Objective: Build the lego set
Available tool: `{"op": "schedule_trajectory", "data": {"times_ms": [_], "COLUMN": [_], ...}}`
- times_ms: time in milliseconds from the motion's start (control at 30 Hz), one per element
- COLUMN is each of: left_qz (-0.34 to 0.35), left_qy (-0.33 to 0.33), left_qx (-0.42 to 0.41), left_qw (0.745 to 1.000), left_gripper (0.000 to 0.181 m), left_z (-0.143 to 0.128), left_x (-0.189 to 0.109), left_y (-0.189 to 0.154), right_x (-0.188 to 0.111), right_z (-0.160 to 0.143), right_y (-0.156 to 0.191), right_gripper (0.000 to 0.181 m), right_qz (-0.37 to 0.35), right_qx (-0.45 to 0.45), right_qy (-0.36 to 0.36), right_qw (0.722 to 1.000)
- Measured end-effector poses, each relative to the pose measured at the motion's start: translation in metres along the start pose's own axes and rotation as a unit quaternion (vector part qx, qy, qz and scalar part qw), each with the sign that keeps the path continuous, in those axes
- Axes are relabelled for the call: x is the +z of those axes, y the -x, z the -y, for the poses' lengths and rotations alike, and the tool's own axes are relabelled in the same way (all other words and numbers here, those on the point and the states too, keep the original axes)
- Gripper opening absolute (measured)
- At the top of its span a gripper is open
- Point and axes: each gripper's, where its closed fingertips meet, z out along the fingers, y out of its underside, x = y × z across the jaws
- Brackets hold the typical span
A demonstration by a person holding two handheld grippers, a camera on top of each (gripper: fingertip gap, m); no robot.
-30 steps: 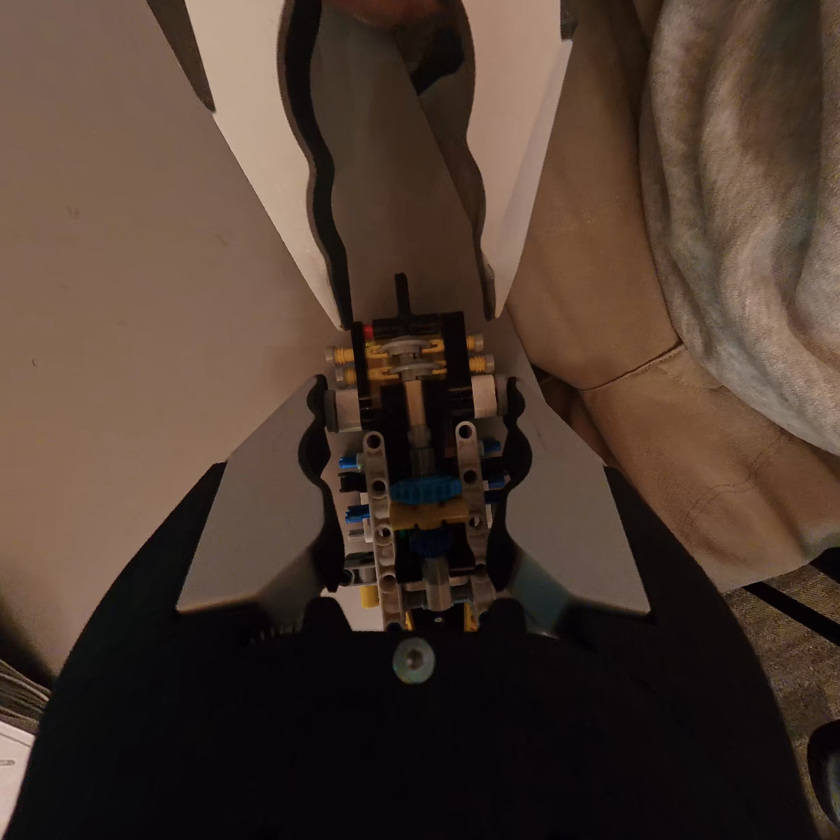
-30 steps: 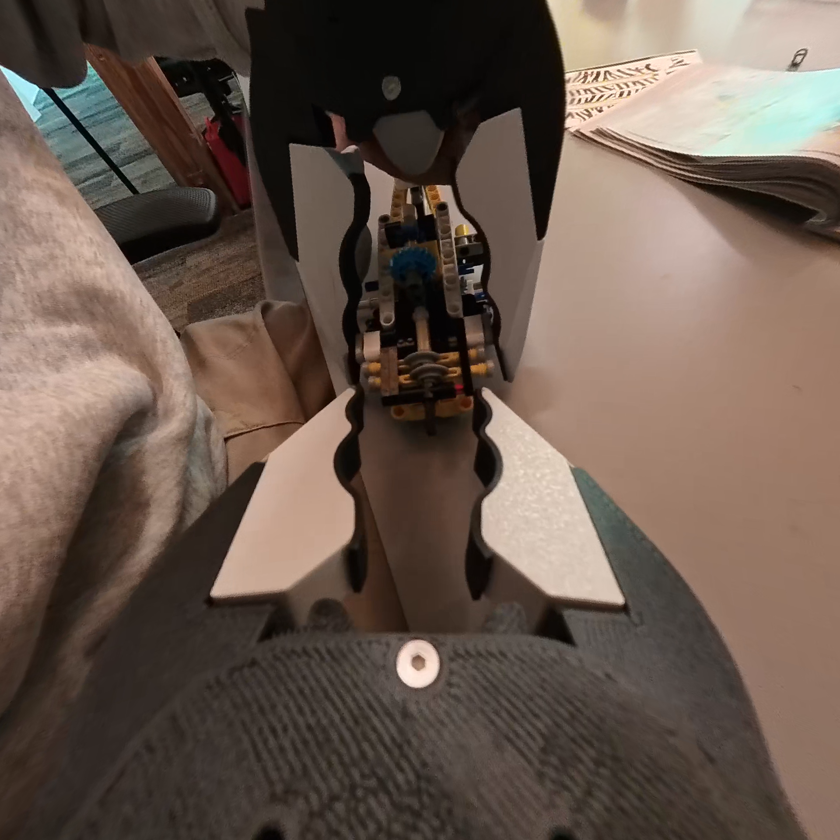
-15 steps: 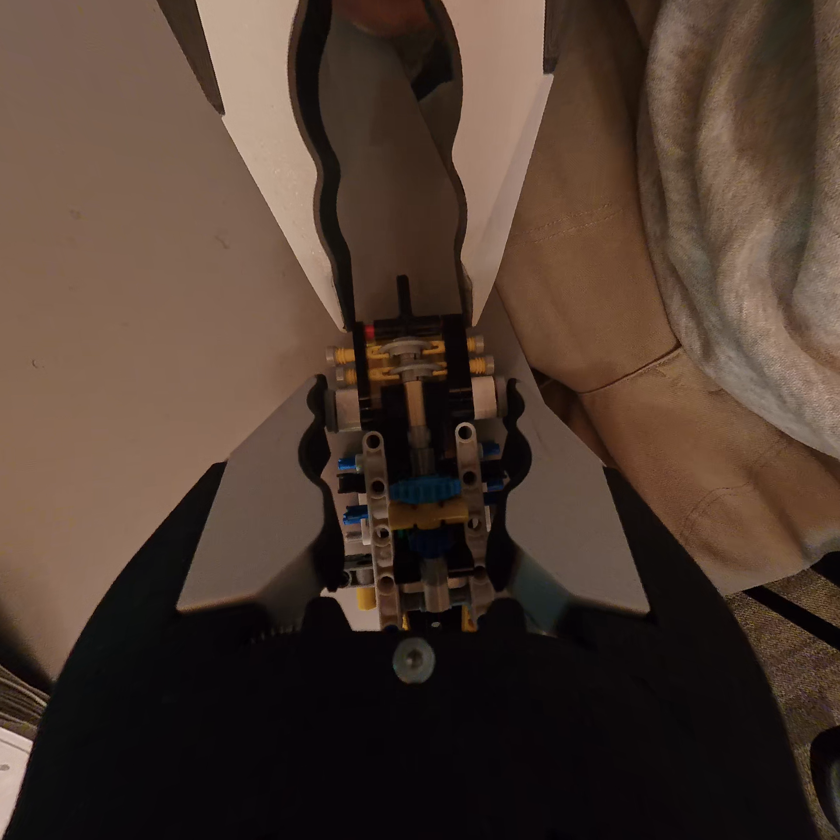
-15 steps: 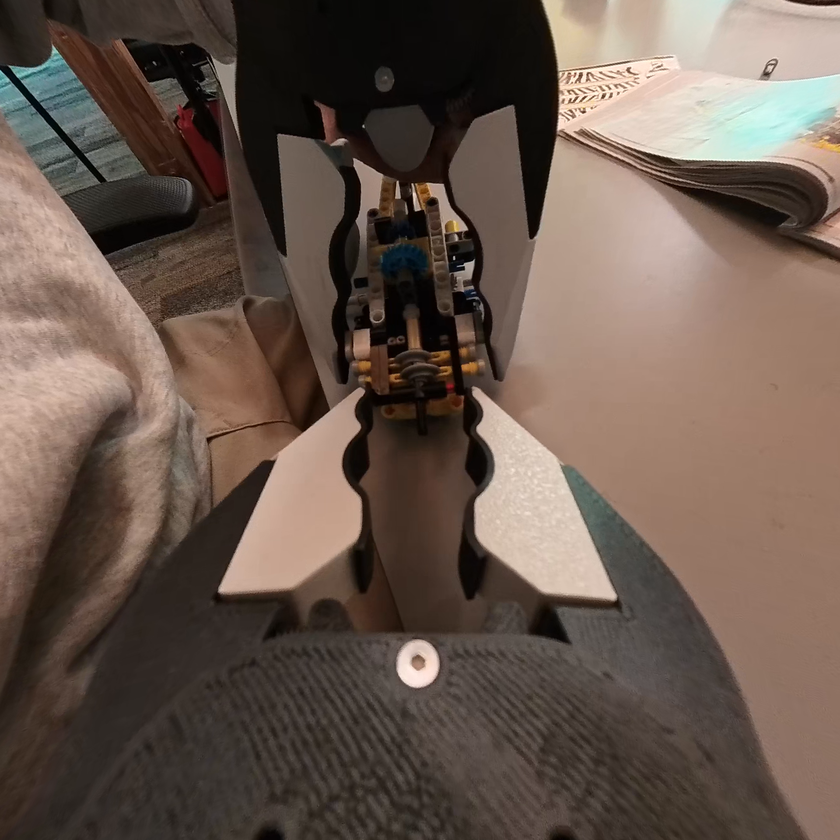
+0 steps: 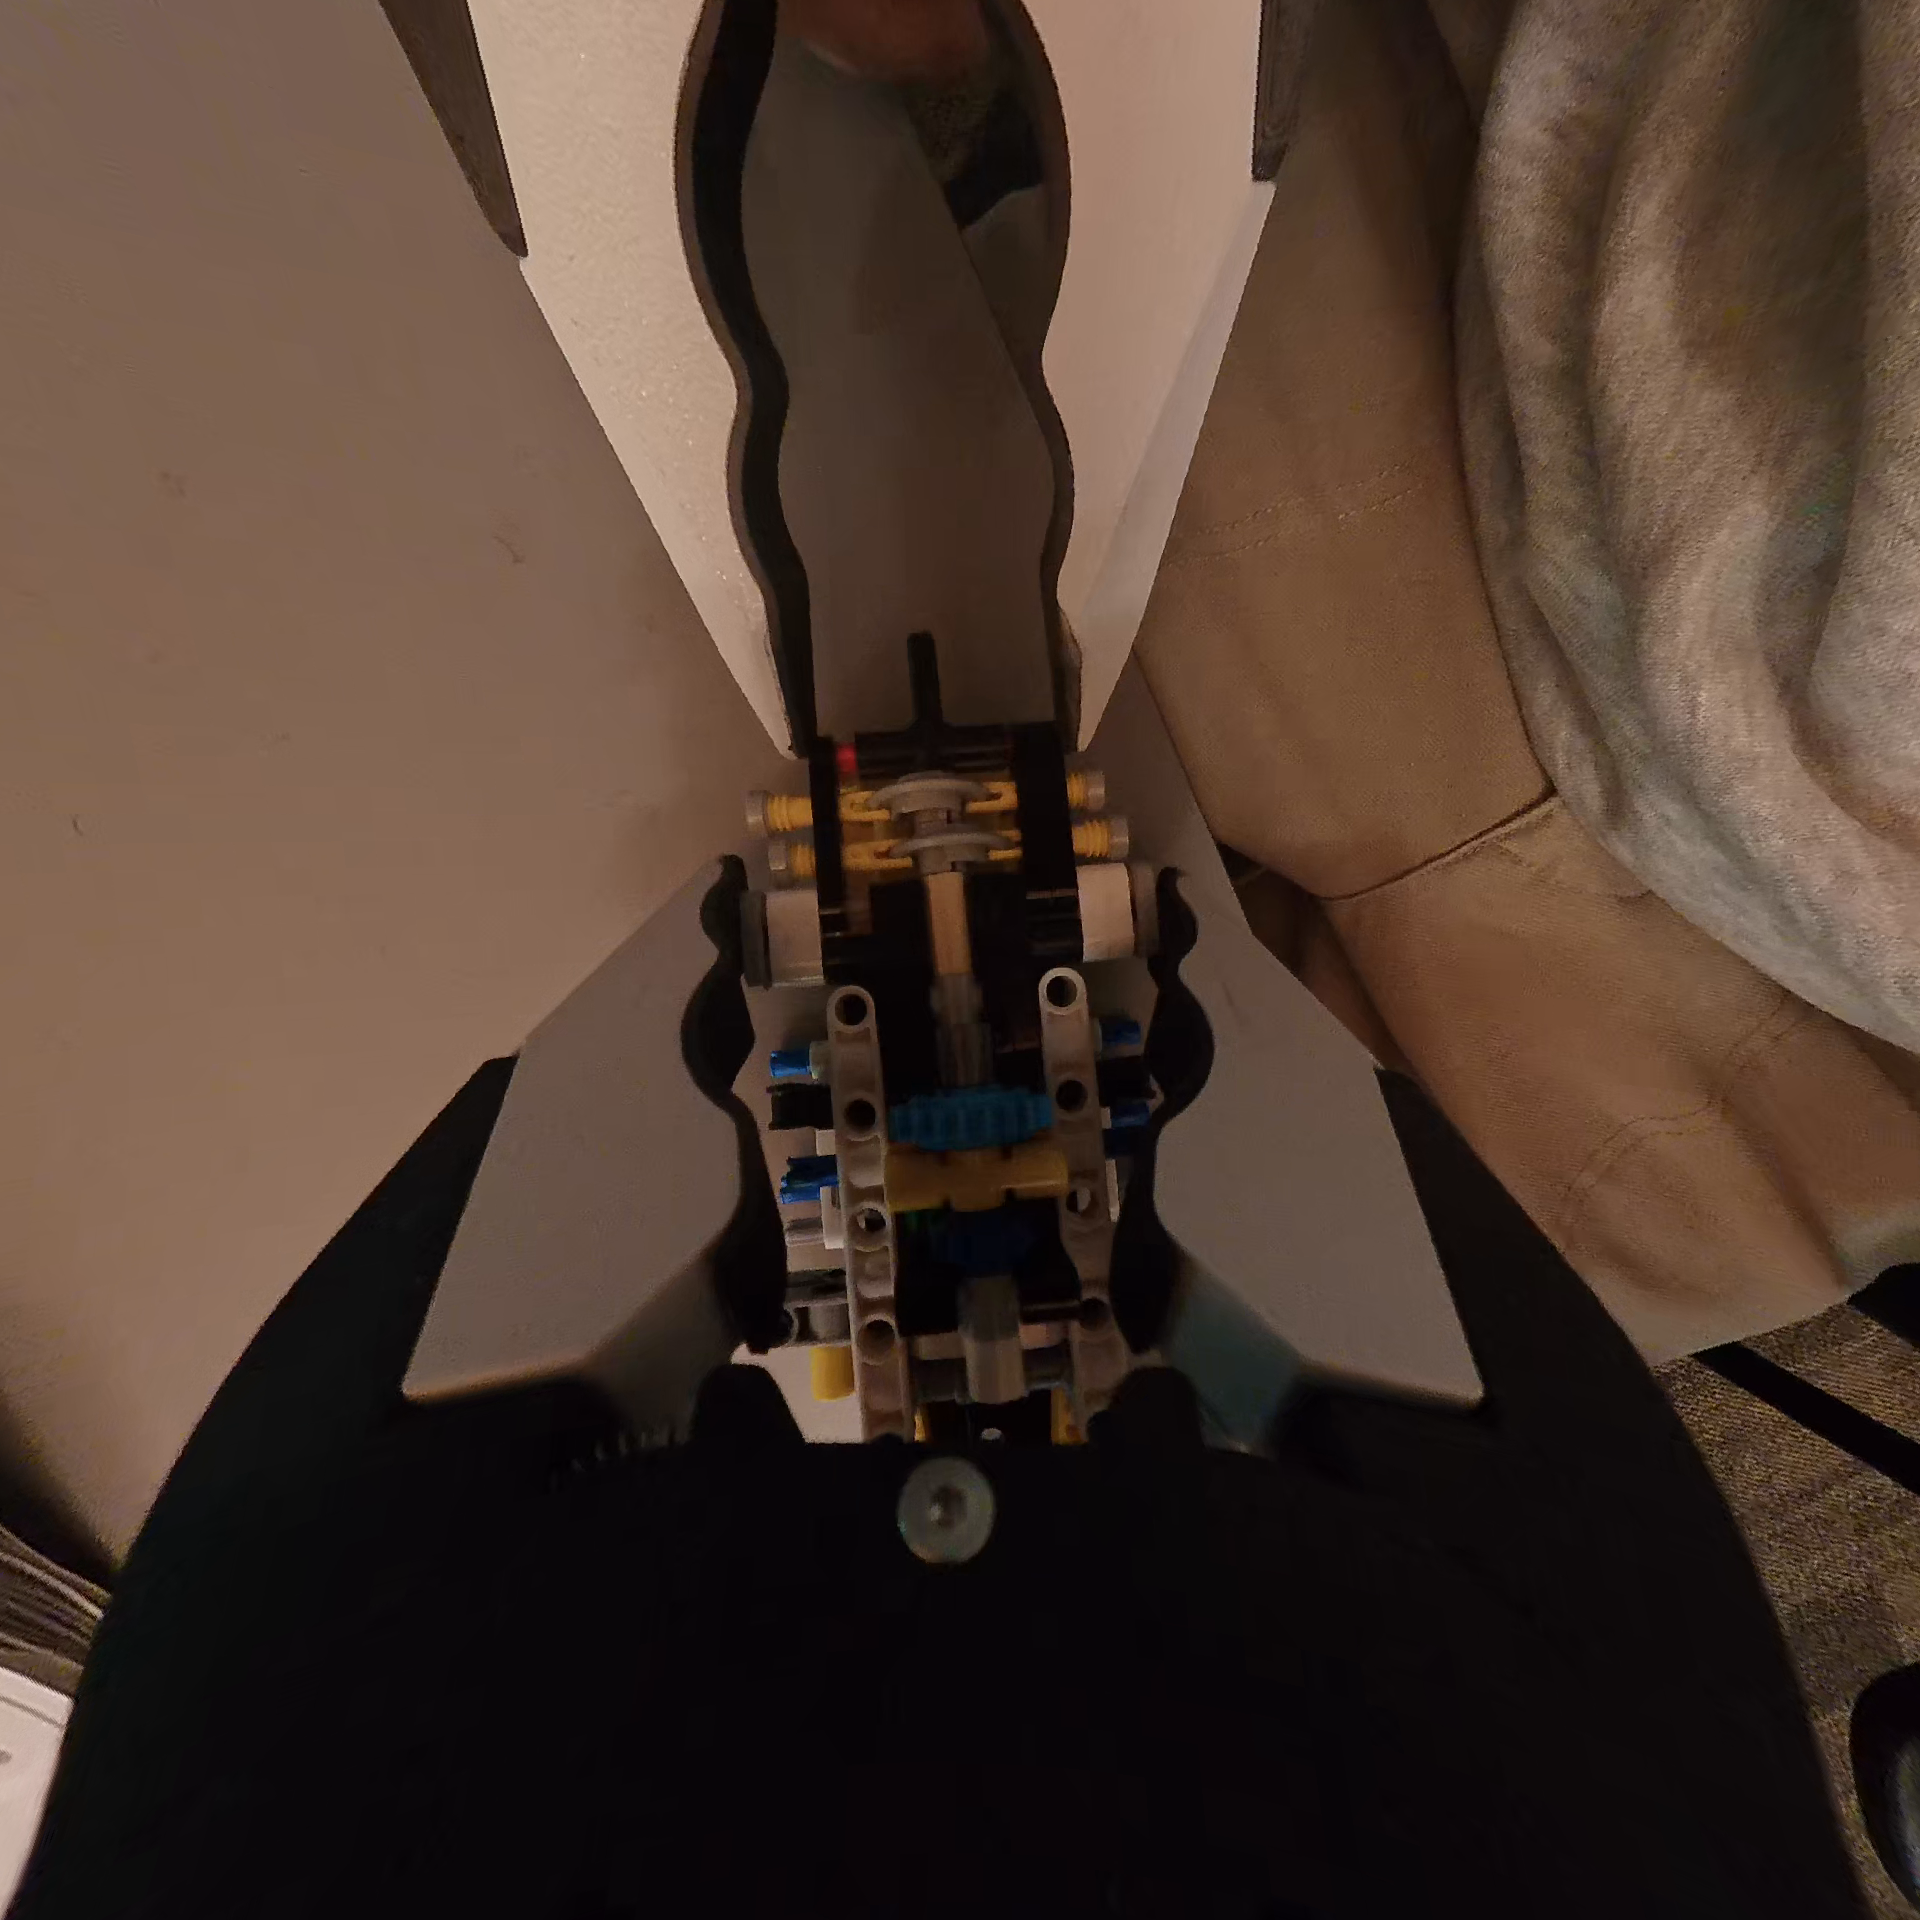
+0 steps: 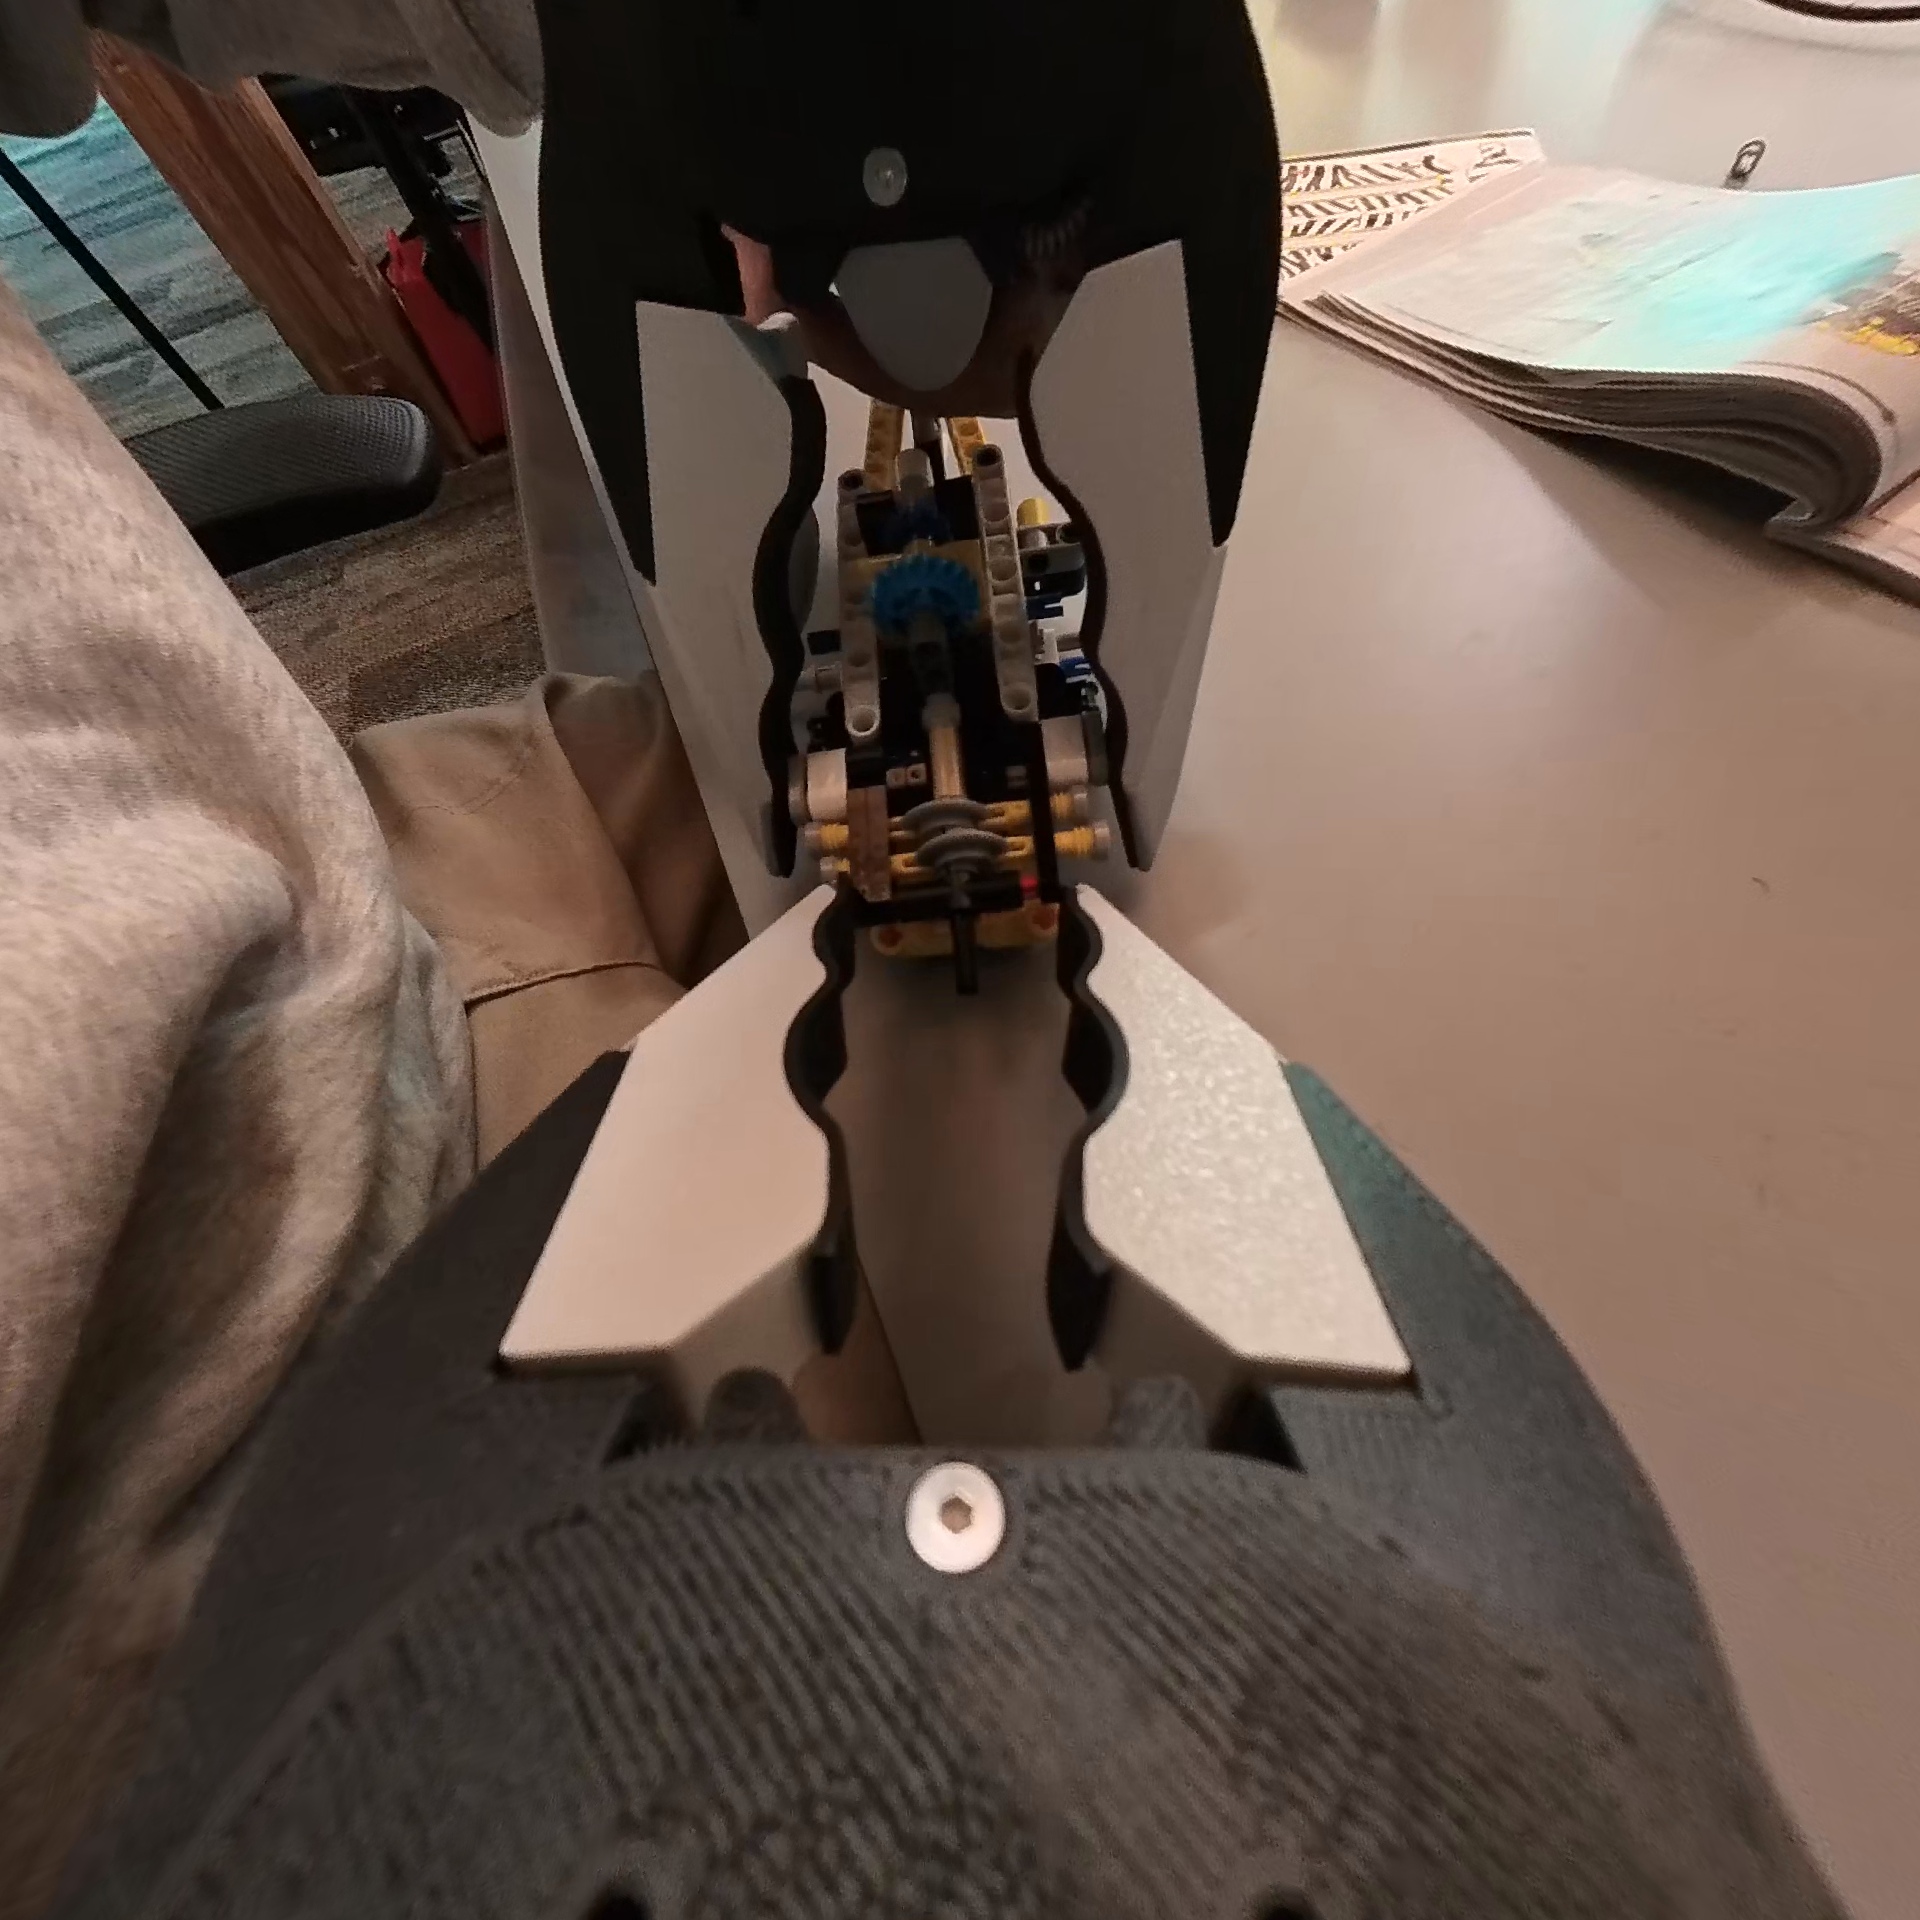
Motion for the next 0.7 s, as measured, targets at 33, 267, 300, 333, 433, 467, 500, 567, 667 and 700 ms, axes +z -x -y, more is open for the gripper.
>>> {"op": "schedule_trajectory", "data": {"times_ms": [33,267,300,333,433,467,500,567,667,700], "left_qz": [0.000,0.001,0.001,0.001,0.001,0.001,0.001,0.000,0.000,-0.001], "left_qy": [0.000,0.003,0.003,0.004,0.005,0.005,0.006,0.006,0.005,0.004], "left_qx": [-0.001,-0.004,-0.004,-0.004,-0.005,-0.005,-0.005,-0.005,-0.005,-0.004], "left_qw": [1.000,1.000,1.000,1.000,1.000,1.000,1.000,1.000,1.000,1.000], "left_gripper": [0.078,0.078,0.078,0.078,0.078,0.078,0.078,0.078,0.078,0.077], "left_z": [-0.0002,-0.0015,-0.0016,-0.0017,-0.0020,-0.0021,-0.0021,-0.0022,-0.0024,-0.0023], "left_x": [-0.0001,-0.0009,-0.0009,-0.0010,-0.0009,-0.0009,-0.0009,-0.0009,-0.0006,-0.0006], "left_y": [0.0001,0.0013,0.0013,0.0014,0.0013,0.0012,0.0012,0.0006,0.0002,-0.0003], "right_x": [0.0001,-0.0031,-0.0032,-0.0033,-0.0038,-0.0039,-0.0040,-0.0035,-0.0031,-0.0031], "right_z": [0.0002,0.0045,0.0045,0.0045,0.0047,0.0046,0.0046,0.0038,0.0038,0.0042], "right_y": [-0.0002,-0.0021,-0.0018,-0.0013,0.0008,0.0018,0.0024,0.0049,0.0041,0.0027], "right_gripper": [0.038,0.042,0.042,0.043,0.044,0.044,0.045,0.047,0.049,0.052], "right_qz": [0.002,0.011,0.012,0.014,0.021,0.024,0.026,0.033,0.029,0.025], "right_qx": [0.004,0.025,0.025,0.024,0.022,0.021,0.019,0.016,0.015,0.017], "right_qy": [0.000,-0.017,-0.017,-0.017,-0.019,-0.019,-0.019,-0.017,-0.017,-0.019], "right_qw": [1.000,0.999,0.999,0.999,0.999,0.999,0.999,0.999,0.999,0.999]}}
